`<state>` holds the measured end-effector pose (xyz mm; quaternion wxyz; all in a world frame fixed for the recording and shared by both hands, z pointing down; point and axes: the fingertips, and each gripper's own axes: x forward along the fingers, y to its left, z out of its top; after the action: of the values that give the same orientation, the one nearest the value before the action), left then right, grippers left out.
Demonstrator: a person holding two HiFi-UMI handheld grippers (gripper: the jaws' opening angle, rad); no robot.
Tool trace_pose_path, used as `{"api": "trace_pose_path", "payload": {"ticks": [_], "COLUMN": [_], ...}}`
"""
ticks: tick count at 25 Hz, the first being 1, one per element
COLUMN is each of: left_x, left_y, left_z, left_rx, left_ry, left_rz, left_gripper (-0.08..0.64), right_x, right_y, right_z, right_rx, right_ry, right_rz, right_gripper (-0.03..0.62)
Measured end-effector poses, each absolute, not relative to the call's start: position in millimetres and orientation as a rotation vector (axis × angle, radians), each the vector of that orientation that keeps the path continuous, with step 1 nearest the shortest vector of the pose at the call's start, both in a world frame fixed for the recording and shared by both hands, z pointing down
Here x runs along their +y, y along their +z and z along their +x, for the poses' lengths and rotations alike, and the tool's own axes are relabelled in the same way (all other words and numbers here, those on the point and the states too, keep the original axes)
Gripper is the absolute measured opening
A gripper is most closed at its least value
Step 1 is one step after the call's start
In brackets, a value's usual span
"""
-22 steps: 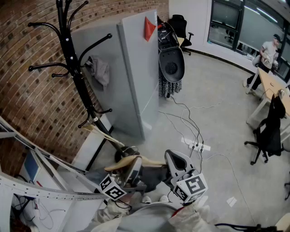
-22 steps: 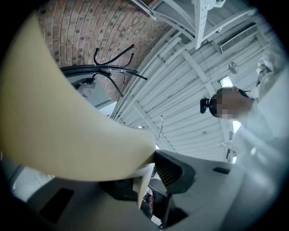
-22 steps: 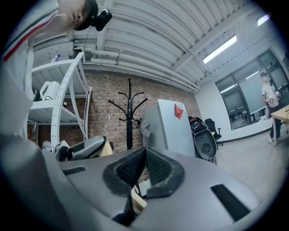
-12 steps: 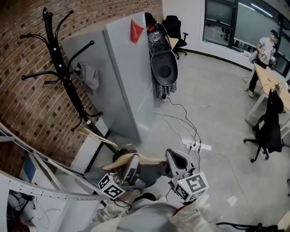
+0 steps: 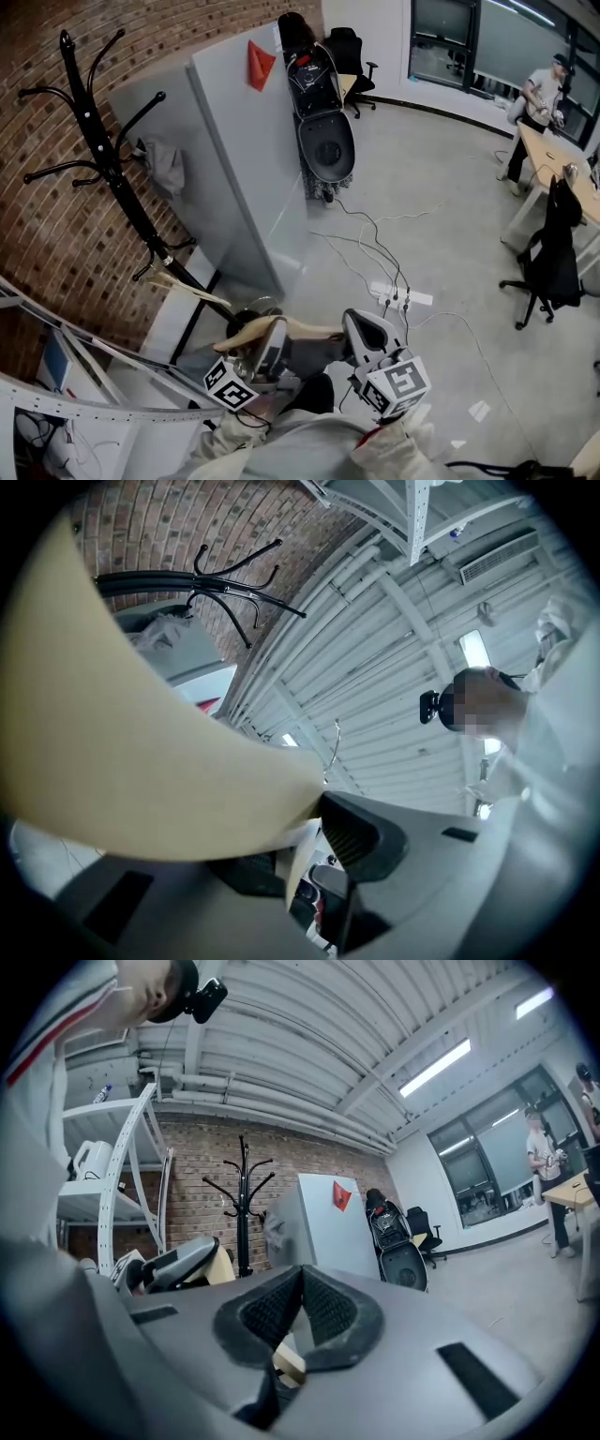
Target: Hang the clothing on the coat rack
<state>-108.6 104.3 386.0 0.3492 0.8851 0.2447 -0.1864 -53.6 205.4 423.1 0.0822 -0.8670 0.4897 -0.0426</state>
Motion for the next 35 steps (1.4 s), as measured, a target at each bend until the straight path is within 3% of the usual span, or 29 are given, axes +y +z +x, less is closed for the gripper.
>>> {"api": "trace_pose_path", "payload": {"ticks": [15,35], "left_x": [94.0,-10.1], "left_y": [395.9,385.6], "left_z": [-25.5,88.2], "left_rx": [0.697,0.660], "left_ry": [-0.450,-0.468], "left_rz": [2.258,2.264], "left_gripper": [0.120,0.120], "right_x": [190.9,72.1], "right_y": [432.4,423.7], "right_z": [19.3,135.7], "right_rx": [1.408,1.495], "right_ry": [-0.154,-0.193], "right_rz": [-2.632,-2.605], "right_gripper": [0.025,0.025]}}
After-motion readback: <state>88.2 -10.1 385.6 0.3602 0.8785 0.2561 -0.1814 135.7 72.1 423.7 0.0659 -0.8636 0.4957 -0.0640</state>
